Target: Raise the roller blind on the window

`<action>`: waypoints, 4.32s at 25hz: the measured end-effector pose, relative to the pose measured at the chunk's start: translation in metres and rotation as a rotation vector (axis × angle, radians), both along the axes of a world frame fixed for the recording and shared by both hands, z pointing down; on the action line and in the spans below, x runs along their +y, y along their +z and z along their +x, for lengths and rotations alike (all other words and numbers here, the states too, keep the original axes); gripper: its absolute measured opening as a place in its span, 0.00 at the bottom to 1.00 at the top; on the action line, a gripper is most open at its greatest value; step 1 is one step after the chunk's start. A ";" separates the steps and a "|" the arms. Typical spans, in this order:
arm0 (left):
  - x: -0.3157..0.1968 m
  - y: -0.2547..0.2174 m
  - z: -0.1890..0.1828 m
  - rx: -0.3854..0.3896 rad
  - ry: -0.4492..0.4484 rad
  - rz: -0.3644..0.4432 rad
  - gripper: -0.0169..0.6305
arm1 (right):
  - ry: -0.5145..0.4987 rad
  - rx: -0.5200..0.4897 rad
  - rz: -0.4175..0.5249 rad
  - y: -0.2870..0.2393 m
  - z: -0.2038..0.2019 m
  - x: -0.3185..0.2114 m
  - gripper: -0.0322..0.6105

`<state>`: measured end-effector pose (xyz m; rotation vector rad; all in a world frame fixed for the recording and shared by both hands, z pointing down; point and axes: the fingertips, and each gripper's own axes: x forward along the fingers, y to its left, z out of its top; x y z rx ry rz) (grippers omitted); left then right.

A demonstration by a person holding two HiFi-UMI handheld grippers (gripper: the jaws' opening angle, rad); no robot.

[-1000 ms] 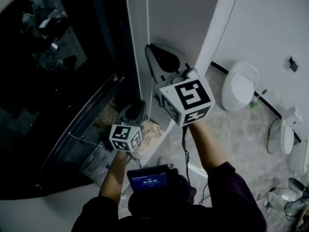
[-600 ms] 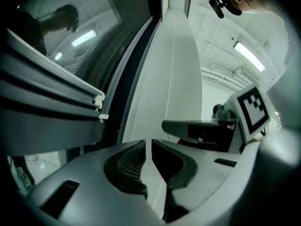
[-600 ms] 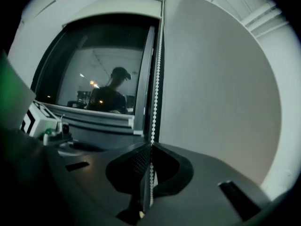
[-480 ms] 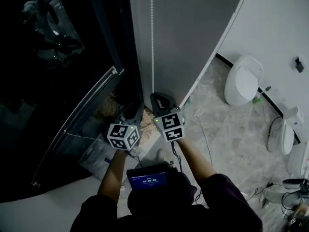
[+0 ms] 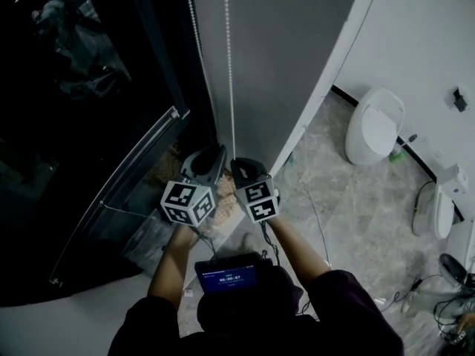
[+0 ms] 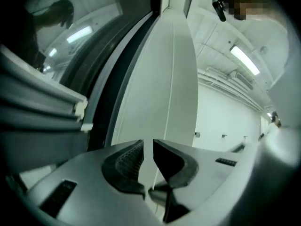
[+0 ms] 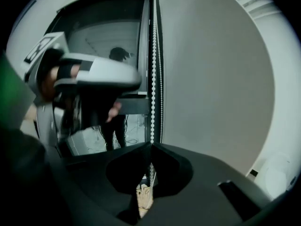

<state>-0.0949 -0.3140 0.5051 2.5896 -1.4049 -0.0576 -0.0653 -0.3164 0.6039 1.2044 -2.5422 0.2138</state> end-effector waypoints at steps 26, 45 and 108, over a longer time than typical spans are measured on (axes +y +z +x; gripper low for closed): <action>0.016 -0.416 0.035 -0.074 0.073 0.563 0.05 | -0.016 -0.171 0.187 -0.075 0.007 0.025 0.08; 0.049 -0.396 0.019 -0.079 0.025 0.606 0.05 | -0.069 -0.401 0.736 -0.405 0.017 0.056 0.07; 0.066 -0.254 0.023 -0.065 -0.096 0.489 0.05 | -0.085 -0.412 0.634 -0.384 0.043 0.072 0.07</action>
